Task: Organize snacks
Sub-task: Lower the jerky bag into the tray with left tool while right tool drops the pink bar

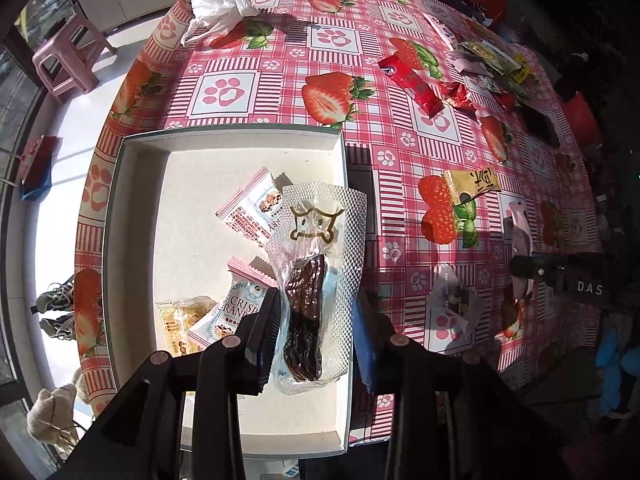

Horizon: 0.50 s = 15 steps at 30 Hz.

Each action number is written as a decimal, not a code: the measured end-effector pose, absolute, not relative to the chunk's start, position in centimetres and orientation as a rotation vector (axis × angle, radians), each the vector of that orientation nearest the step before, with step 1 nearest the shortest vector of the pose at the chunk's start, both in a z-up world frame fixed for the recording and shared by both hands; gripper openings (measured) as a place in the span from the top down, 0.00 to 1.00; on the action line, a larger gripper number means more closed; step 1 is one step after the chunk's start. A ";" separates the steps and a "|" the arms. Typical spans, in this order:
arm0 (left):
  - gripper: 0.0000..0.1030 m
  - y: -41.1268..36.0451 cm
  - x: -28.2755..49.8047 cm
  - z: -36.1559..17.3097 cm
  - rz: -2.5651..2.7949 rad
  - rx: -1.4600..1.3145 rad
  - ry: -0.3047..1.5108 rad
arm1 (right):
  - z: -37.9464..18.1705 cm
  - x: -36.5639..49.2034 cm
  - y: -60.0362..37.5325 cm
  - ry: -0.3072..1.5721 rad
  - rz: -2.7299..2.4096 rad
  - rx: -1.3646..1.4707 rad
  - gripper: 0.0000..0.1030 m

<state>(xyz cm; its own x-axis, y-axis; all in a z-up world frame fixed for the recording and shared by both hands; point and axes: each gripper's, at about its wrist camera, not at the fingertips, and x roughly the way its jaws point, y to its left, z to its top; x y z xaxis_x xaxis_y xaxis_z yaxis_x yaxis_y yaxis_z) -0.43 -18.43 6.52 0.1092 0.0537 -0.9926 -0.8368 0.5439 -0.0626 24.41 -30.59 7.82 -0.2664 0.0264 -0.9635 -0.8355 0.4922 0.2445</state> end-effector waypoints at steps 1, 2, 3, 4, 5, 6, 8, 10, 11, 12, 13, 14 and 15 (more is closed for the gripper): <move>0.64 -18.3 -0.9 6.5 0.768 -0.774 1.301 | 8.0 23.9 -29.8 1.626 0.992 -0.720 0.76; 0.64 -18.2 -1.4 6.5 0.778 -0.781 1.298 | 8.2 23.3 -29.0 1.619 1.012 -0.733 0.76; 0.64 -18.2 -1.9 6.5 0.788 -0.787 1.294 | 8.1 22.7 -28.6 1.613 1.032 -0.745 0.76; 0.64 -18.1 -2.3 6.5 0.798 -0.793 1.291 | 8.3 21.9 -27.8 1.609 1.054 -0.753 0.76; 0.64 -17.9 -2.8 6.4 0.807 -0.796 1.290 | 8.6 21.2 -27.0 1.606 1.077 -0.760 0.76; 0.64 -17.8 -3.2 6.4 0.815 -0.800 1.290 | 8.9 20.6 -26.3 1.601 1.100 -0.767 0.76; 0.64 -17.6 -4.1 6.2 0.827 -0.812 1.290 | 9.3 19.4 -25.0 1.589 1.145 -0.783 0.76; 0.64 -17.6 -4.9 6.0 0.842 -0.828 1.288 | 8.6 17.4 -24.7 1.581 1.191 -0.793 0.76; 0.64 -17.5 -5.3 5.9 0.847 -0.837 1.287 | 8.8 16.7 -24.2 1.580 1.211 -0.797 0.76; 0.63 -17.4 -5.7 5.8 0.853 -0.848 1.284 | 9.1 16.0 -23.5 1.580 1.232 -0.801 0.76; 0.63 -17.3 -6.1 5.6 0.859 -0.859 1.283 | 9.3 15.1 -22.9 1.581 1.251 -0.805 0.76; 0.63 -17.2 -6.4 5.5 0.864 -0.869 1.283 | 9.3 14.3 -22.3 1.581 1.270 -0.811 0.76; 0.63 -17.1 -6.7 5.4 0.869 -0.880 1.282 | 9.5 13.5 -21.7 1.580 1.288 -0.819 0.76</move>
<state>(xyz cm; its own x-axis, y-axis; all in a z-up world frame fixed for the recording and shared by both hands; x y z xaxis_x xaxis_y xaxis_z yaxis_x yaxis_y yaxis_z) -6.74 -17.09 5.38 0.0859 0.0477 -0.9952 -0.9069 0.4172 -0.0583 13.51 -21.71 9.46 -0.3654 0.0500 -0.9295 -0.9004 0.2344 0.3666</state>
